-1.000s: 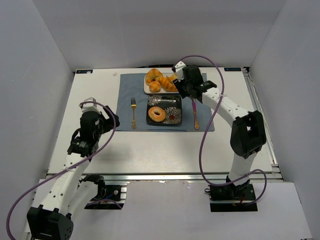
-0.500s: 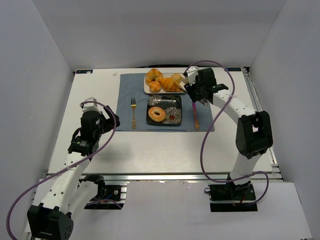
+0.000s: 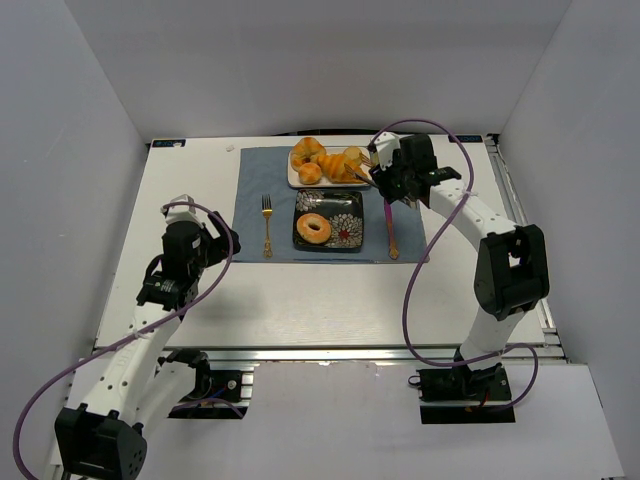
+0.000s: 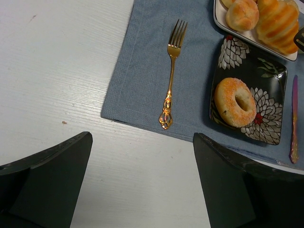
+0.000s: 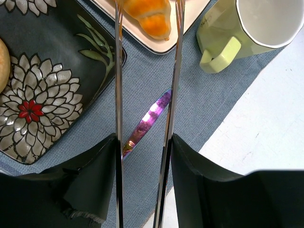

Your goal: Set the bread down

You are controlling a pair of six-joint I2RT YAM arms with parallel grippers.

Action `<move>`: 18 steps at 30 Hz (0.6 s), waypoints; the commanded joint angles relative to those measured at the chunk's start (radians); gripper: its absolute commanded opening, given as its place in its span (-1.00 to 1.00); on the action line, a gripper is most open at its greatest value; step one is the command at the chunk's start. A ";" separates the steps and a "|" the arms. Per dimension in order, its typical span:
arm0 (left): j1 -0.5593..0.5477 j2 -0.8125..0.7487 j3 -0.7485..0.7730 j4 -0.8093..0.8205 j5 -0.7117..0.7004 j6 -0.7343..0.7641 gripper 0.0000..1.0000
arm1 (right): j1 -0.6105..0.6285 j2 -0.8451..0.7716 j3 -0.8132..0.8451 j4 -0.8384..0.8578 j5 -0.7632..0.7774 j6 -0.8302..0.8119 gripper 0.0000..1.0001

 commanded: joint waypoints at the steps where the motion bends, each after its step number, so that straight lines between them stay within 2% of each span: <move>1: -0.004 -0.005 0.008 0.005 0.002 0.009 0.96 | -0.009 -0.019 0.015 0.022 -0.021 -0.027 0.05; 18: -0.004 0.021 0.001 0.033 0.017 0.006 0.96 | -0.019 0.039 0.045 -0.022 -0.009 -0.070 0.13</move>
